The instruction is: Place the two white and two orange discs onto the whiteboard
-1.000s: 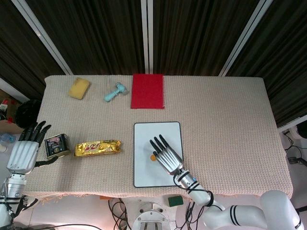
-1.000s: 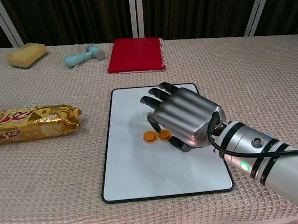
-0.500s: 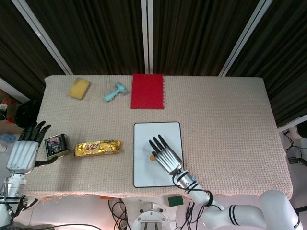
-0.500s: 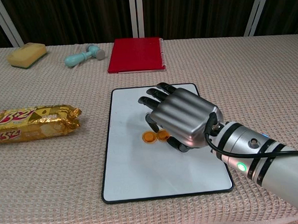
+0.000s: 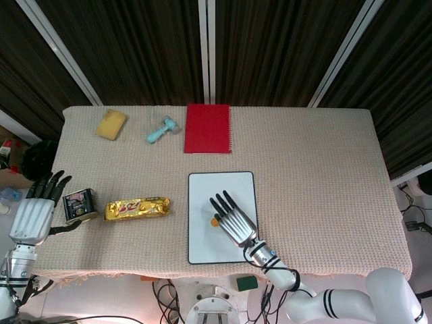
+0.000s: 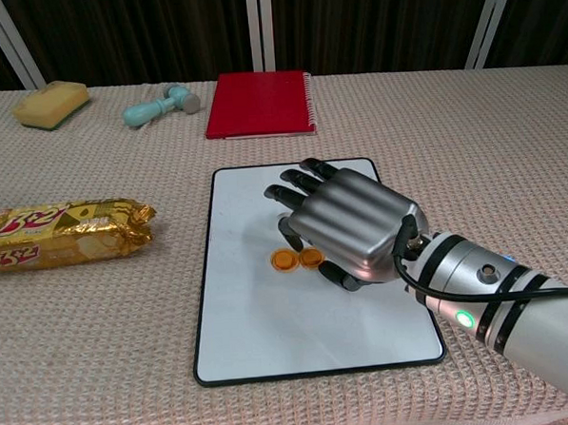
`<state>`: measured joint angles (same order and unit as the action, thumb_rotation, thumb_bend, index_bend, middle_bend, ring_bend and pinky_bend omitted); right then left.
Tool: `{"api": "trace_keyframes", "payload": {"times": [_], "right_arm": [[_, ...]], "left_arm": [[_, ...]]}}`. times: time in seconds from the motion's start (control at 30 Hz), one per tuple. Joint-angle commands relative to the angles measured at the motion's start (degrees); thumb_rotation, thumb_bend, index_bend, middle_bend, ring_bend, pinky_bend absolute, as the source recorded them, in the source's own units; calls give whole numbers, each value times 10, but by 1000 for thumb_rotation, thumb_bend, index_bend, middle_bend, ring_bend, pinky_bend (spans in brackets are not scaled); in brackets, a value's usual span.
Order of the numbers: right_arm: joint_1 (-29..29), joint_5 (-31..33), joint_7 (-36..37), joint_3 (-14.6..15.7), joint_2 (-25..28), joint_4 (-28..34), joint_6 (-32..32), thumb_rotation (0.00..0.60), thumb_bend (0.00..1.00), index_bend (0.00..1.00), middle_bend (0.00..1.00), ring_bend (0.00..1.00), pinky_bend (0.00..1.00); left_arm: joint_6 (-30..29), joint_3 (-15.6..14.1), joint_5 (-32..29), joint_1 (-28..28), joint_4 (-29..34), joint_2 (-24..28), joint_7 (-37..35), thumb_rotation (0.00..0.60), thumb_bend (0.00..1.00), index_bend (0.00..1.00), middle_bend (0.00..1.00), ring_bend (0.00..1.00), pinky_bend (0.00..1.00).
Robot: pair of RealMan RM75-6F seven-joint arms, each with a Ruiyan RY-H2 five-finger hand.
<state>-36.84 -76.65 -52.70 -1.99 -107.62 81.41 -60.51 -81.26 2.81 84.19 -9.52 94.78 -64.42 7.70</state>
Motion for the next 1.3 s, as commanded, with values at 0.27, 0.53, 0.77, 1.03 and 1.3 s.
{"api": "trace_keyframes", "payload": {"times": [0.27,0.53,0.77,1.03,1.3], "right_arm": [[5,-7,0,4,10,11,-9,600,343,222,28,0,0],[10,-19,6,10,23,28,-19,600,343,208,27,0,0],[30,-67,42,22,66,78,-67,600,343,205,27,0,0],[93,-151,159,42,180,135,-197,600,331,79,7,0,0],[173,-112,304,26,260,87,-290,600,295,0,0,0,0]], "left_arm": [[1,0,0,0,-1,0,0,486,0,109,35,8,115],[2,-1,0,-1,0,0,2,488,0,109,35,9,115],[0,-1,2,0,1,0,3,485,0,109,35,9,115],[-5,-1,6,1,2,0,2,486,0,109,35,9,115],[-12,-3,13,3,8,-3,14,484,0,109,35,9,115]]}}
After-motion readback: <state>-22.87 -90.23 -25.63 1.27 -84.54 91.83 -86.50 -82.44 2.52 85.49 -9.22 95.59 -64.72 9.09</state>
